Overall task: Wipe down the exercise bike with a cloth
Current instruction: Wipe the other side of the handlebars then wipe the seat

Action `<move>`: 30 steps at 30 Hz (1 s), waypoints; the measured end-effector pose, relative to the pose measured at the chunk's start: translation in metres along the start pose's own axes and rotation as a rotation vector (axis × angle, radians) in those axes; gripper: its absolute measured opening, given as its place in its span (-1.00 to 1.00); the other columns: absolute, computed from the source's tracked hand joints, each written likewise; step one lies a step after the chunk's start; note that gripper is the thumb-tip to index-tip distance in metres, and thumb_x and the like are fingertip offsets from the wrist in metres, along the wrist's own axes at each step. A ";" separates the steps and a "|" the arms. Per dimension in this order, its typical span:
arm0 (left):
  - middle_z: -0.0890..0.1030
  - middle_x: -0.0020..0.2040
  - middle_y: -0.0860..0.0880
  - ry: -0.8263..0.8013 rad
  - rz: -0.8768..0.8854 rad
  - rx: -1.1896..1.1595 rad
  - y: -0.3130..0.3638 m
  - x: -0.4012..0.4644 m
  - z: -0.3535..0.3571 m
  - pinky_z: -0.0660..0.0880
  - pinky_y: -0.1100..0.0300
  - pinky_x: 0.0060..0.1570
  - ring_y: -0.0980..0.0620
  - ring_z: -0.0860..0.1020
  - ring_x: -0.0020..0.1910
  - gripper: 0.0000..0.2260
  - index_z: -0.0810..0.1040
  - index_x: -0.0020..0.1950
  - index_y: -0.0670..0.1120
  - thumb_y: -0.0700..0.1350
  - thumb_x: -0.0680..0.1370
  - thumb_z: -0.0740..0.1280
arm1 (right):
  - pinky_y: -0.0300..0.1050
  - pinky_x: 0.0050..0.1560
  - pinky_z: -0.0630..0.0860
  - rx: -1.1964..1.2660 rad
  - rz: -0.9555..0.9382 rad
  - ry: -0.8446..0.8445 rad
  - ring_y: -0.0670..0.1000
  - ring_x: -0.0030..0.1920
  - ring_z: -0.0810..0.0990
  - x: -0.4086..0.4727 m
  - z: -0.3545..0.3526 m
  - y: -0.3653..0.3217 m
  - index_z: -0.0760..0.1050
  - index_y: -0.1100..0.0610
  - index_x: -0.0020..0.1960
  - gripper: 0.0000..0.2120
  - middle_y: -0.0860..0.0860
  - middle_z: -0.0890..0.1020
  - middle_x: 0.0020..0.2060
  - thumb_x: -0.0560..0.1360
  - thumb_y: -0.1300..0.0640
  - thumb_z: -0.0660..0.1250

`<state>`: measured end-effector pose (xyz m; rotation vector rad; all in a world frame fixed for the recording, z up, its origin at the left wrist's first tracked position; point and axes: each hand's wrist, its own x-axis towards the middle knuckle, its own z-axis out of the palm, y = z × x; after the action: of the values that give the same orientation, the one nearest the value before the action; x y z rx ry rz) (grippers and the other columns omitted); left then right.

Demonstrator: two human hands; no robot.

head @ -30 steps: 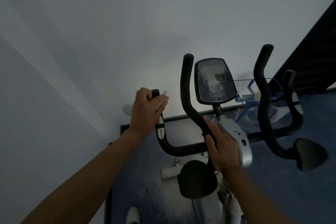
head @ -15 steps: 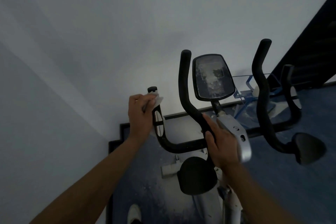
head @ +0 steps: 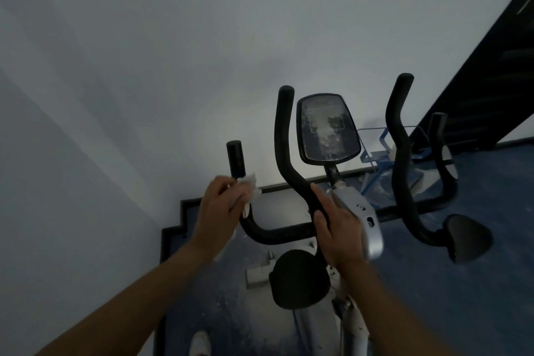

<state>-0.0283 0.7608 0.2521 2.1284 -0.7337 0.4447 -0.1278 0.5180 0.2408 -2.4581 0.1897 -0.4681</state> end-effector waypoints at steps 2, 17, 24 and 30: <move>0.56 0.02 -0.08 0.008 0.061 0.121 -0.007 0.026 -0.003 0.47 0.16 -0.12 -0.01 0.48 -0.08 -0.73 0.67 0.13 -0.16 -0.01 0.64 0.30 | -0.13 -0.16 0.53 -0.008 0.008 -0.005 -0.05 -0.24 0.61 0.000 -0.001 -0.002 0.23 -0.12 0.57 -0.49 -0.02 0.65 -0.23 0.62 0.00 0.11; 0.69 -0.05 -0.03 -0.362 0.495 0.462 -0.004 0.007 -0.006 0.45 0.10 -0.20 -0.03 0.56 -0.17 -0.75 0.65 0.05 -0.04 -0.01 0.66 0.20 | -0.18 -0.23 0.34 -0.011 0.037 -0.005 -0.05 -0.31 0.52 0.000 -0.003 -0.003 0.31 -0.06 0.56 -0.49 -0.03 0.56 -0.28 0.60 0.02 0.10; 0.63 0.21 -0.13 -0.324 0.356 0.418 -0.001 -0.034 0.009 0.55 -0.03 0.03 -0.12 0.61 0.08 -0.75 0.55 0.30 -0.13 -0.10 0.67 0.23 | -0.33 -0.28 0.28 -0.010 0.027 0.003 -0.09 -0.33 0.48 0.001 -0.002 -0.002 0.31 -0.03 0.55 -0.48 -0.07 0.53 -0.29 0.61 -0.02 0.06; 0.52 0.35 -0.23 -0.486 0.299 0.194 0.014 -0.072 0.007 0.58 0.01 0.21 -0.12 0.61 0.14 -0.43 0.24 0.54 -0.16 -0.11 0.56 0.33 | -0.20 -0.24 0.31 0.006 0.026 0.009 -0.03 -0.33 0.51 0.000 -0.002 -0.001 0.33 -0.02 0.55 -0.50 0.02 0.59 -0.28 0.61 0.06 0.14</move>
<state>-0.0925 0.7737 0.2174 2.3456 -1.3420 0.1512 -0.1282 0.5176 0.2427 -2.4454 0.2240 -0.4676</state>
